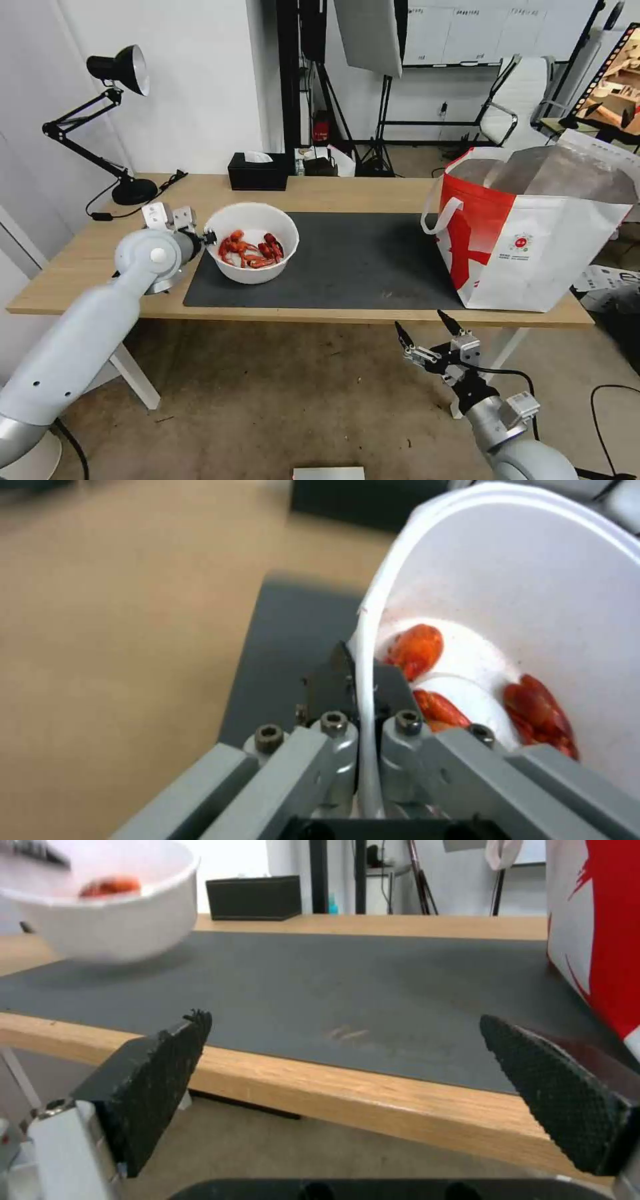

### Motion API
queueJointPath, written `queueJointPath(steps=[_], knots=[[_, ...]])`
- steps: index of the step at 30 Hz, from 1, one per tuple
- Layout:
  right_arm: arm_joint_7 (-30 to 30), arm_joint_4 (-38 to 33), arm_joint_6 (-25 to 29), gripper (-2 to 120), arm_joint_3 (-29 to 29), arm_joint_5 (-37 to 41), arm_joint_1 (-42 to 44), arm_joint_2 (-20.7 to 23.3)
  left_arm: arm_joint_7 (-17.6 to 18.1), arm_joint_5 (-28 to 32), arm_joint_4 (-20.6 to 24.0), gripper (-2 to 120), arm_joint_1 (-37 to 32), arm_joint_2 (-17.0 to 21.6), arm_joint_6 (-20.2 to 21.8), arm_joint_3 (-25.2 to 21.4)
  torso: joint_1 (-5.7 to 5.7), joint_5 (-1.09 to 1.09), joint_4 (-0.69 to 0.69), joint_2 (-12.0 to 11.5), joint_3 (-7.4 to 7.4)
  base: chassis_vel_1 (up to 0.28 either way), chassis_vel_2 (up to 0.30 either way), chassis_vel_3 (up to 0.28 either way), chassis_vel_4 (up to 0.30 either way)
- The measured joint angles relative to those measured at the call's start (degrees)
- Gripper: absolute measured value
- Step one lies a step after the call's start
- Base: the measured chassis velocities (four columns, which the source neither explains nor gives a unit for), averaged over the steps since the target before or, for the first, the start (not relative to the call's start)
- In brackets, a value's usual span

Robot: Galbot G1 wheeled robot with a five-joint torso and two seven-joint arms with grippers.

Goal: Pick up the trash from the table and place it into the takeout bag.

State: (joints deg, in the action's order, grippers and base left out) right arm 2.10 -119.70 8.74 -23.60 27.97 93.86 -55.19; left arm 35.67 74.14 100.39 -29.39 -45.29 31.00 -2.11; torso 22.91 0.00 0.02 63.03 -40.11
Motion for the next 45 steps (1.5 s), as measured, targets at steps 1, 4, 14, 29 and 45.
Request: queueJointPath(steps=[1,4,14,29,45], knots=[[0.00,0.00,0.00,100,0.00,0.00,0.00,0.00,0.00,0.00,0.00,0,0.00,0.00,0.00,0.00,0.00,0.00,0.00,0.00,0.00,0.000,0.000,0.000,0.000],[0.00,0.00,0.00,100,0.00,0.00,0.00,0.00,-2.62,-3.70,2.24,0,2.78,0.81,-2.38,2.66,0.00,0.01,-0.01,0.00,0.00,0.000,0.000,0.000,0.000],[0.00,0.00,0.00,100,0.00,0.00,0.00,0.00,-0.71,1.05,-2.78,0,28.54,-8.50,-3.87,19.42,0.01,0.02,-0.02,-0.01,0.00,0.000,0.000,0.000,0.000],[0.00,0.00,0.00,100,0.00,0.00,0.00,0.01,0.27,1.70,-27.67,0,44.92,-35.92,-2.02,26.29,0.01,0.03,-0.03,-0.01,-0.01,0.000,0.000,0.000,0.000],[0.00,0.00,0.00,100,0.00,0.00,0.00,0.01,-5.28,-2.16,-34.69,0,45.92,-46.35,-1.88,23.17,0.01,0.01,-0.02,-0.01,0.00,0.000,0.000,0.000,0.000]])
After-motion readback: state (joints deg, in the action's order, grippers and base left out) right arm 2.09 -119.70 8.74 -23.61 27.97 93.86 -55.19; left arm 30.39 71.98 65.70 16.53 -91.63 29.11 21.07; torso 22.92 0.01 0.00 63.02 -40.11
